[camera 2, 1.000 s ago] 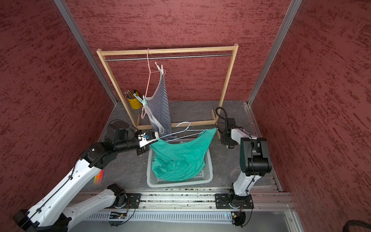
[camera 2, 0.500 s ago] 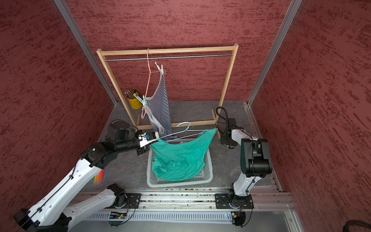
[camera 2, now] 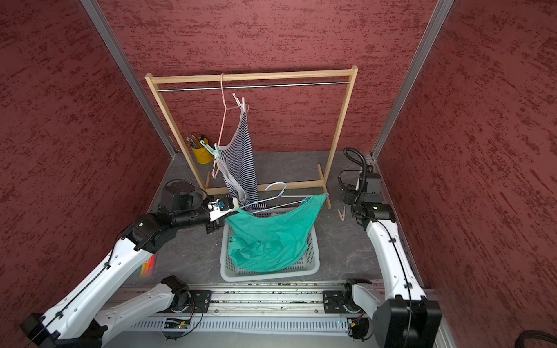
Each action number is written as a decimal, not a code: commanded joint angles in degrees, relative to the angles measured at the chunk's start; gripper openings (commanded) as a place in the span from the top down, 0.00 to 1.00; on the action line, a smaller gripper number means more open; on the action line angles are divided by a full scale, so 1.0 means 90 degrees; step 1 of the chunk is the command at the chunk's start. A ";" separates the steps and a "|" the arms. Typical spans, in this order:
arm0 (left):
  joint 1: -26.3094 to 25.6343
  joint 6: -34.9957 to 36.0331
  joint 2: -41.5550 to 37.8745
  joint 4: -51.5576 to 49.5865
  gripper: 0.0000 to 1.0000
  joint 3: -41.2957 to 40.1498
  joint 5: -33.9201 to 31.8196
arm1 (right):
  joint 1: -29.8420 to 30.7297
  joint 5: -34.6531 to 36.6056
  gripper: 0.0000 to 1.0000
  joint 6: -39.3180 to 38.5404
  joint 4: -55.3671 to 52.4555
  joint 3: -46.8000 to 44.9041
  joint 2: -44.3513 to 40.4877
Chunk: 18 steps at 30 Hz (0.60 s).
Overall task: Remove the clothespins securing tank tops to the hanger
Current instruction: Place the clothespin at the center of the board.
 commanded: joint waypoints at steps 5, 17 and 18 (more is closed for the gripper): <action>0.0010 -0.0163 0.0134 0.0147 1.00 0.0144 0.0078 | -0.0010 -0.1586 0.01 0.0575 0.0732 -0.0148 -0.1314; 0.0005 -0.0482 0.0166 0.0333 1.00 0.0225 -0.0054 | 0.0186 -0.2223 0.01 0.1287 0.1226 -0.1173 -0.2456; 0.0010 -0.0540 0.0200 0.0322 1.00 0.0272 -0.0122 | 0.0241 -0.2236 0.01 0.1287 0.1270 -0.1199 -0.2551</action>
